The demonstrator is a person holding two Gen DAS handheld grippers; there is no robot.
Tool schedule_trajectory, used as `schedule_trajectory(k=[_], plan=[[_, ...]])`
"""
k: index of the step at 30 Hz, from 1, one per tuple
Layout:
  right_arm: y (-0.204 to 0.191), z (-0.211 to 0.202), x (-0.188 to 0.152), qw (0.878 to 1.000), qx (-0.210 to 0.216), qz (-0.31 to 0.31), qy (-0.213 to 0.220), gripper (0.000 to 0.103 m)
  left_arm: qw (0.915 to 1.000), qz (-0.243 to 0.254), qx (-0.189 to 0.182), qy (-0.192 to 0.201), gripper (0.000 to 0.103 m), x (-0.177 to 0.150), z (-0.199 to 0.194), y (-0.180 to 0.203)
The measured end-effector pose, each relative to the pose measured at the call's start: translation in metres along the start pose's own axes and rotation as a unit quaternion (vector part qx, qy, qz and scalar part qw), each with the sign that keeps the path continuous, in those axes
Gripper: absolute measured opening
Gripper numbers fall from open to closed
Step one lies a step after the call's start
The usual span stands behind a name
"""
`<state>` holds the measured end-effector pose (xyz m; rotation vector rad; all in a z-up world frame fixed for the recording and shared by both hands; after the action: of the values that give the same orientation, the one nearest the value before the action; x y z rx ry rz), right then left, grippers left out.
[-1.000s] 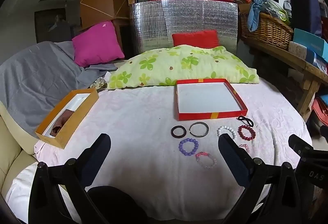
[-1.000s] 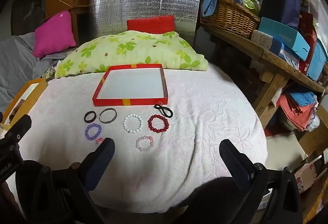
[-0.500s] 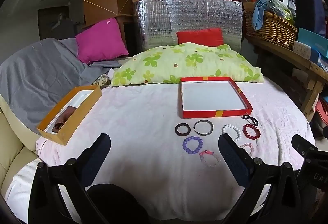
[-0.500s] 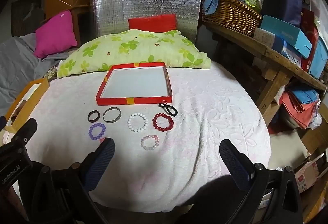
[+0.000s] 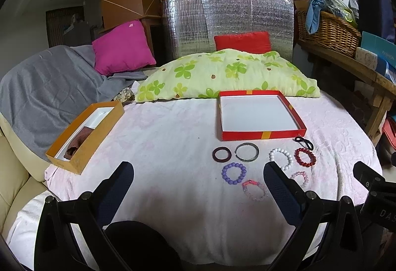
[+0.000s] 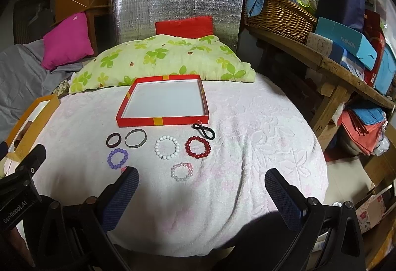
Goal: Organize jewelry
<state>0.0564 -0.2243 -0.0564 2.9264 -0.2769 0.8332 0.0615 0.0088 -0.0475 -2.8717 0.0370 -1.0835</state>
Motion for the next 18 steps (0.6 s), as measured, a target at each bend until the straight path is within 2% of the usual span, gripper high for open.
schedule_trajectory(k=[18], plan=[[-0.0003,0.0023,-0.0005,1.000,0.000,0.000,-0.003,0.103,1.0000,-0.001,0.002,-0.010,0.103,-0.0016,0.0053,-0.0008]])
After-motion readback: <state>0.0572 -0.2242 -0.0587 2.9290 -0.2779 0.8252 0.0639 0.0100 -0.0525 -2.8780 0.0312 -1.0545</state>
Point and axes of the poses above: each gripper's, at about its wrist camera, not at the fingertips, and z roughly the way its jaws point, y to its right, x to its top, the point moved 7 cm from there along z, roughly the way its jaws point, and after that the axes turned 15 degrees about -y, right-handed, at the moved point
